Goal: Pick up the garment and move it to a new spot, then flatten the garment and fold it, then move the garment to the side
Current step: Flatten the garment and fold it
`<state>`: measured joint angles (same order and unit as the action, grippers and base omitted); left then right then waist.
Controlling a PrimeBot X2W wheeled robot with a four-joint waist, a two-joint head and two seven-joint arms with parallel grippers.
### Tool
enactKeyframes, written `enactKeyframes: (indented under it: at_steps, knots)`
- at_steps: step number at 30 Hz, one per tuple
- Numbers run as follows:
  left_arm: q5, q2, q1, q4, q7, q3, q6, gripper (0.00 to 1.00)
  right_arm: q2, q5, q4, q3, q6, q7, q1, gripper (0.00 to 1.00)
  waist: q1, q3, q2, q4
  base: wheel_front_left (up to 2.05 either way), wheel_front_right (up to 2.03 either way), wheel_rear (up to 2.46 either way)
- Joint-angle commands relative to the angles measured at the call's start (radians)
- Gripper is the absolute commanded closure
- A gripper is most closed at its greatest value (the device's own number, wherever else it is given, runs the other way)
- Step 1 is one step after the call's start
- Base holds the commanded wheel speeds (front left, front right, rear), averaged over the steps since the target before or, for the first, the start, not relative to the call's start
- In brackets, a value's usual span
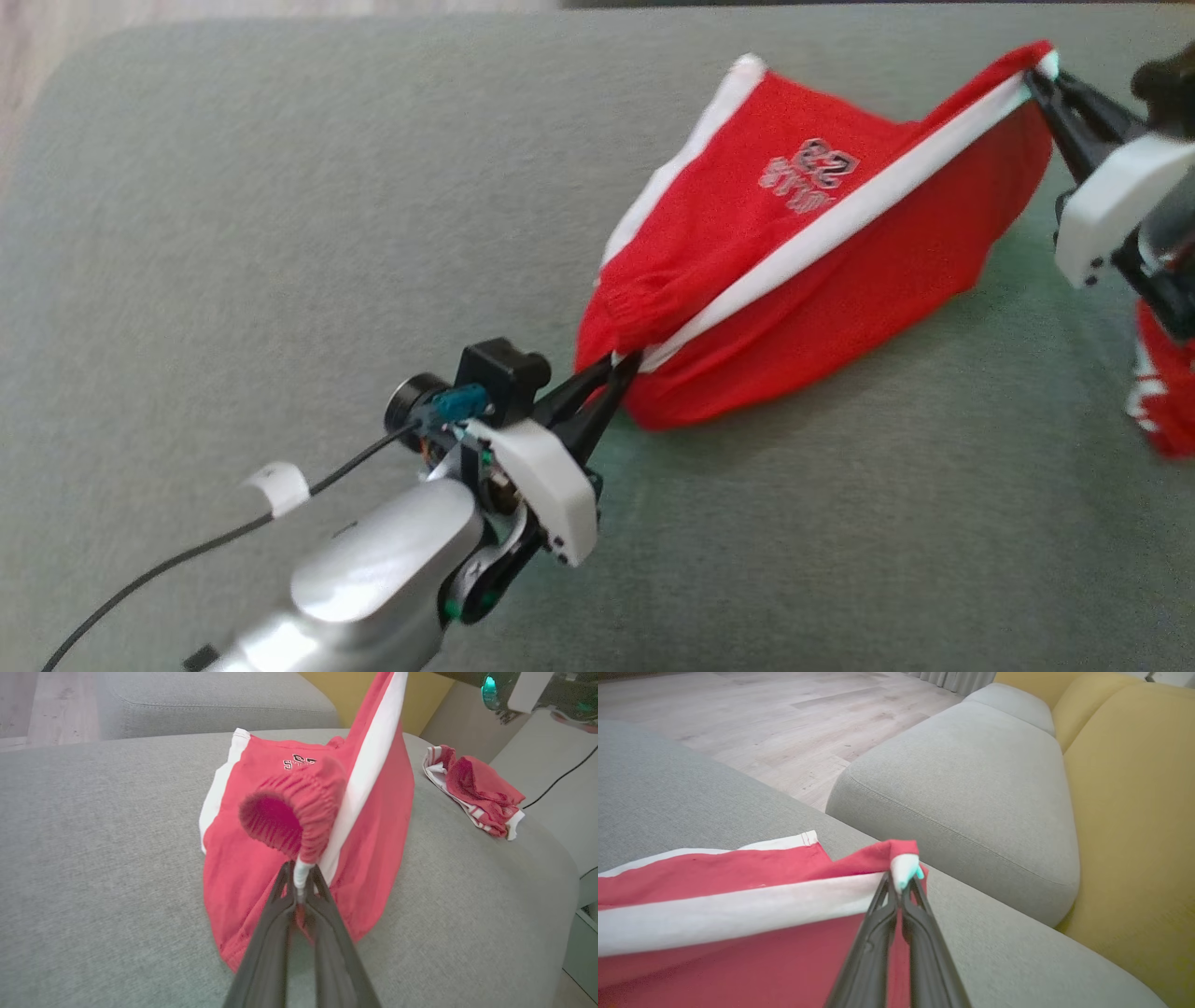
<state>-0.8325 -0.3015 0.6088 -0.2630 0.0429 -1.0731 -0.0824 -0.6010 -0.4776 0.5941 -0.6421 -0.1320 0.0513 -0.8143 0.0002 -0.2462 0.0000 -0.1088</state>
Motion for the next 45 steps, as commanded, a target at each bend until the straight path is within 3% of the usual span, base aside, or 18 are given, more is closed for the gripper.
enactKeyframes:
  at_steps: [1, 14, 25, 26, 27, 28, 36, 41, 45]
  knots:
    - [-0.005, -0.002, 0.057, 0.016, -0.010, 0.042, -0.002, 1.00, -0.004, 0.013, 0.002, -0.008, 0.001, -0.015, -0.041, 1.00, -0.0002, -0.044, 0.0000, -0.052, 0.00, 0.00, 0.00]
    - [0.014, 0.098, 0.133, -0.053, -0.046, 0.040, -0.002, 1.00, 0.040, 0.037, 0.220, -0.116, 0.001, -0.094, -0.221, 1.00, -0.0002, -0.144, 0.0000, -0.184, 0.00, 0.00, 0.00]
    - [0.016, 0.138, 0.152, -0.090, -0.067, 0.033, 0.004, 1.00, 0.062, 0.008, 0.367, -0.190, 0.001, -0.164, -0.291, 1.00, -0.0002, -0.174, 0.0000, -0.232, 0.00, 0.00, 0.00]
    - [0.017, 0.139, 0.153, -0.094, -0.065, 0.030, 0.004, 0.63, 0.063, 0.008, 0.378, -0.196, 0.001, -0.168, -0.298, 1.00, -0.0002, -0.177, 0.0000, -0.232, 0.00, 0.00, 0.00]
    - [0.018, 0.141, 0.155, -0.097, -0.064, 0.029, 0.003, 0.18, 0.065, 0.007, 0.388, -0.199, 0.001, -0.180, -0.306, 0.04, -0.0002, -0.180, 0.0000, -0.232, 0.00, 0.00, 0.00]
    - [0.018, 0.144, 0.156, -0.100, -0.064, 0.027, 0.002, 0.00, 0.068, 0.005, 0.397, -0.203, 0.001, -0.187, -0.312, 0.00, -0.0002, -0.182, 0.0000, -0.232, 0.00, 0.00, 0.00]
    - [0.055, 0.133, 0.175, -0.134, -0.108, 0.034, -0.029, 0.00, 0.075, 0.060, 0.483, -0.183, 0.001, -0.278, -0.393, 0.00, -0.0002, -0.186, 0.0000, -0.200, 0.00, 0.00, 0.00]
    - [0.068, 0.117, 0.184, -0.160, -0.135, 0.045, -0.046, 0.00, 0.076, 0.041, 0.504, -0.107, 0.001, -0.306, -0.422, 0.00, -0.0002, -0.154, 0.0000, -0.169, 0.00, 0.00, 0.00]
    - [0.080, 0.084, 0.192, -0.172, -0.189, 0.084, -0.084, 0.00, 0.088, 0.013, 0.458, -0.036, 0.001, -0.312, -0.397, 0.00, -0.0002, -0.103, 0.0000, -0.132, 0.00, 0.00, 0.00]
